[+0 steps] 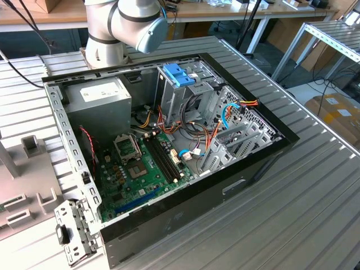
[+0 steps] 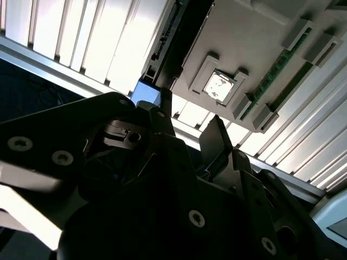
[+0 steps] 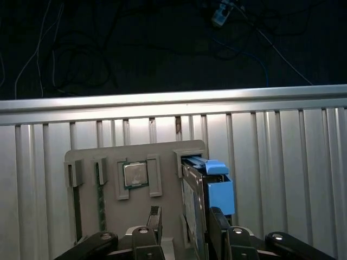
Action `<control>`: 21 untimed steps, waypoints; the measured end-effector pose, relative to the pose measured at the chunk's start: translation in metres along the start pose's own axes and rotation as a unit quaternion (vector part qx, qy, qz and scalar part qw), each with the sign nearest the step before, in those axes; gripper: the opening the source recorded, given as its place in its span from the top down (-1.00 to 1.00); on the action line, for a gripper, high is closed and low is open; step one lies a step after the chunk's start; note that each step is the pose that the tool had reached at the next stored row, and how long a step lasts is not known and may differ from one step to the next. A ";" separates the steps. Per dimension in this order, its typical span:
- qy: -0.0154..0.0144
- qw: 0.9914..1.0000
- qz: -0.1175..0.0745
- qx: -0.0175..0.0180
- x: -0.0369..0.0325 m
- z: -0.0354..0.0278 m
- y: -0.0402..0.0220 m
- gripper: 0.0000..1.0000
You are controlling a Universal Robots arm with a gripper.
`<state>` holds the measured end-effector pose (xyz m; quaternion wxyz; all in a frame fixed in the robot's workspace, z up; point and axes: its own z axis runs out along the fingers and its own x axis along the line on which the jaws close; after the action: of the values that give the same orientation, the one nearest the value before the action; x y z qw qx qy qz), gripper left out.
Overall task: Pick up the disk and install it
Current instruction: 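Pick up the disk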
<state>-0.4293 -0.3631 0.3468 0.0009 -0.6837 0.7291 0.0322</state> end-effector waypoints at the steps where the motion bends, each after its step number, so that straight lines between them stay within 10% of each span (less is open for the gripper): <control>1: 0.000 1.000 0.000 0.000 -0.0001 0.0001 0.0003 0.04; 21: -0.001 1.000 -0.007 0.000 -0.0128 0.0045 0.0043 0.04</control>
<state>-0.4330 -0.3499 0.3430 0.0014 -0.6885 0.7245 0.0330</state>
